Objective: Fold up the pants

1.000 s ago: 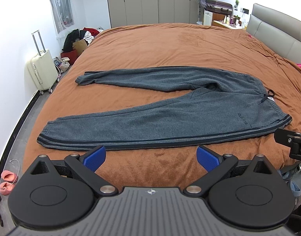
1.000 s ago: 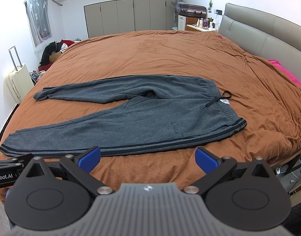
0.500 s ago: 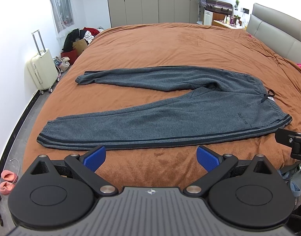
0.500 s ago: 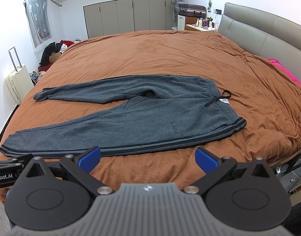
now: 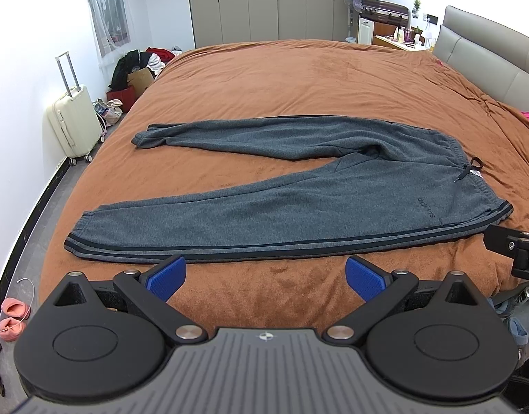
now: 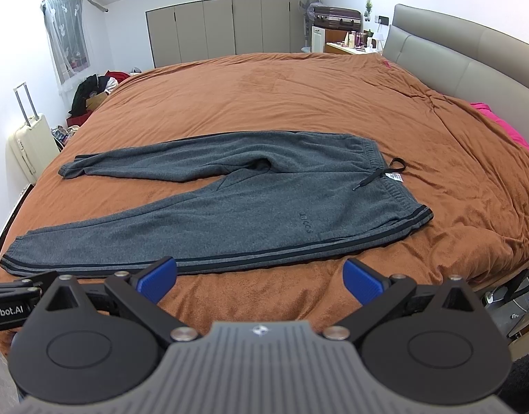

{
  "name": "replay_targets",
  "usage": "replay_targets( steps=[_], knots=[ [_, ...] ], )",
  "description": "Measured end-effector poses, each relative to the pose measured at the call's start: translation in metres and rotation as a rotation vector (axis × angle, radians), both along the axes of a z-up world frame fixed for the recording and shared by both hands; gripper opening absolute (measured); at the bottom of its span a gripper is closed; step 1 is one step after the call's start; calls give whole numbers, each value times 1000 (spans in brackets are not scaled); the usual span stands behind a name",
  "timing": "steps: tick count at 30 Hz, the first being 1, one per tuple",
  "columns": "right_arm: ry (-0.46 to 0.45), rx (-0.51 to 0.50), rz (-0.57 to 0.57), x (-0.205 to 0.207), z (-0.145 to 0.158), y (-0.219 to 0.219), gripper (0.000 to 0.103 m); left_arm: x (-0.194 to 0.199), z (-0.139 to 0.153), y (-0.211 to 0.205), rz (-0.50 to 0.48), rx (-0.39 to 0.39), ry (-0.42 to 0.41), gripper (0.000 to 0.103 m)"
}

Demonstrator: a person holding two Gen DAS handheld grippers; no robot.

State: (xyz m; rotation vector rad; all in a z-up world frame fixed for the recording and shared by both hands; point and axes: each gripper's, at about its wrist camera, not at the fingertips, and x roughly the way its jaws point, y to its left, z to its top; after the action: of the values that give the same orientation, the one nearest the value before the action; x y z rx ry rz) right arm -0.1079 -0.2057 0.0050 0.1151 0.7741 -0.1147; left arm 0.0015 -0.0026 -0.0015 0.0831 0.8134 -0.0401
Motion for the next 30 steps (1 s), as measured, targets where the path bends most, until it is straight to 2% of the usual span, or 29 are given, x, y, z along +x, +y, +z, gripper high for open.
replay_targets(
  steps=[30],
  knots=[
    [1, 3, -1, 2, 2, -1, 98, 0, -2, -1, 0, -5, 2, 103]
  ],
)
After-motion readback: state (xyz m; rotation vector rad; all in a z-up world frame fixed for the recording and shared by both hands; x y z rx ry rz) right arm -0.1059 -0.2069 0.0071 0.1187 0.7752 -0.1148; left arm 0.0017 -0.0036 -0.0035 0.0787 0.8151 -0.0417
